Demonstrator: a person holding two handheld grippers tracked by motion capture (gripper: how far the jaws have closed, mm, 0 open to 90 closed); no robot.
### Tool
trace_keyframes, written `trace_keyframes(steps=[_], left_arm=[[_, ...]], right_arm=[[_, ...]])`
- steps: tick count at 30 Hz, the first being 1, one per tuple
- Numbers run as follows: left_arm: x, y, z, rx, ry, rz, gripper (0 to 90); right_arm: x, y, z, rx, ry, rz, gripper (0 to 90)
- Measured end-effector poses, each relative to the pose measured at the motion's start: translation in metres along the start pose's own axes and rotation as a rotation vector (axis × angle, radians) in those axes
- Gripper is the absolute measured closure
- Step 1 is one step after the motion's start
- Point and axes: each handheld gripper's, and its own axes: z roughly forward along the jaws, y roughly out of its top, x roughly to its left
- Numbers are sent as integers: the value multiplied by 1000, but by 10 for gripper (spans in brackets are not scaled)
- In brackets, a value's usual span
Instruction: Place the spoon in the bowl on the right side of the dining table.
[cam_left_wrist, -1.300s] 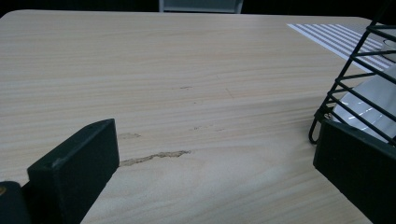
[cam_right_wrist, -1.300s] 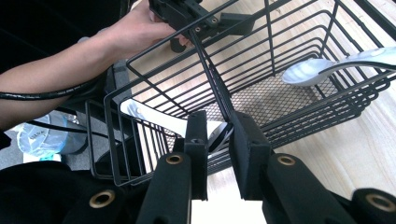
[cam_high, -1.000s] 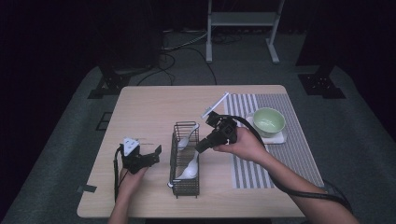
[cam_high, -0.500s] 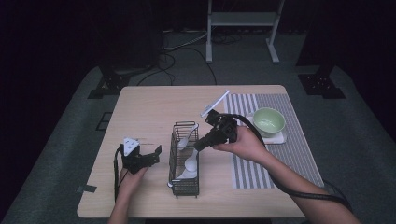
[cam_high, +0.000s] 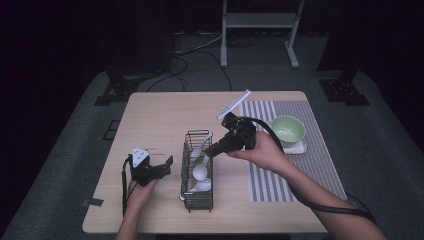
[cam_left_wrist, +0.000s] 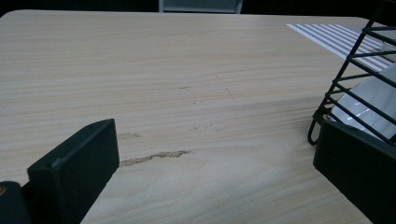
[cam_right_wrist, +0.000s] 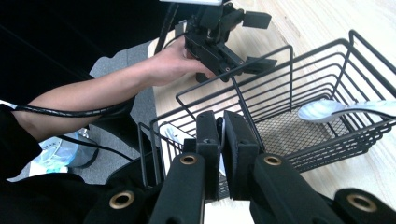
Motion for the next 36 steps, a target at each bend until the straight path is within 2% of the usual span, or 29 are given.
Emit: trace_keyframes(steps=[14,17,20,36], left_arm=[[0,0,0,-4,-1,-1,0],[0,0,0,-2,-2,-1,0],[0,0,0,-1,-2,-1,0],[0,0,0,2,-2,0,0]], right_arm=[[10,7,-20,-50,31,-3,852],[9,8,-26,-73,63,10,852],[10,8,-29,-81,73,13,853],[18,14,-53,-123,64,-2,853]])
